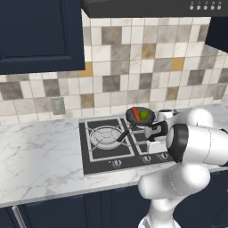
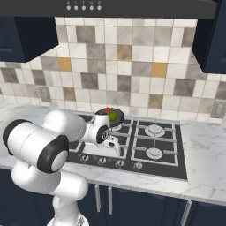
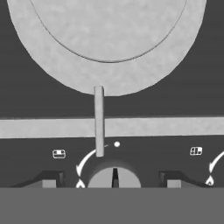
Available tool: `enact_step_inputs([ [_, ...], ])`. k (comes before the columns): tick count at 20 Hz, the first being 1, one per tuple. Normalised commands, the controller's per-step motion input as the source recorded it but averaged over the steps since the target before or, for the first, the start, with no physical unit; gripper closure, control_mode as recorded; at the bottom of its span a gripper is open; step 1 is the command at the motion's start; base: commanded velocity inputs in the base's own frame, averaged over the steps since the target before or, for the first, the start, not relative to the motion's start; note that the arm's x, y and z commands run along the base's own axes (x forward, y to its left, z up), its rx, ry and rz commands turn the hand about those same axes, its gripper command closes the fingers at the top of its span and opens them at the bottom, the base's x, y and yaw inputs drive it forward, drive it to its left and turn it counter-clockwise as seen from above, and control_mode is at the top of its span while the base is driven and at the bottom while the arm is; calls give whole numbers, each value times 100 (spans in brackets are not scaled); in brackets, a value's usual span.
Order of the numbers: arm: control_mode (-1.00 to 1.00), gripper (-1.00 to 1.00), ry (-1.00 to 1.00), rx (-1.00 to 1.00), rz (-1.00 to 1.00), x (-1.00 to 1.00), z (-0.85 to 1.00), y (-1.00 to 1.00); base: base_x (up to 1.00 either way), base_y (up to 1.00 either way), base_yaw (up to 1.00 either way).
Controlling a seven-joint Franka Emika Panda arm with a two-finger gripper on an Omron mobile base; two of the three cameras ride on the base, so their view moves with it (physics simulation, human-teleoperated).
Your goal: Put the lime and carrot in the pan. Then turn on the rear center burner and set the heat to medium.
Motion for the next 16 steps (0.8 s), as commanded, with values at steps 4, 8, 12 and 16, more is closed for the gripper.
enact_step_inputs([
  [4,-100,100,0,0,0,0,0,0,0,0,0],
  [8,-100,100,0,0,0,0,0,0,0,0,0],
  [12,-100,100,0,0,0,0,0,0,0,0,0],
  [16,-100,100,0,5,14,-1,0,0,0,0,0],
])
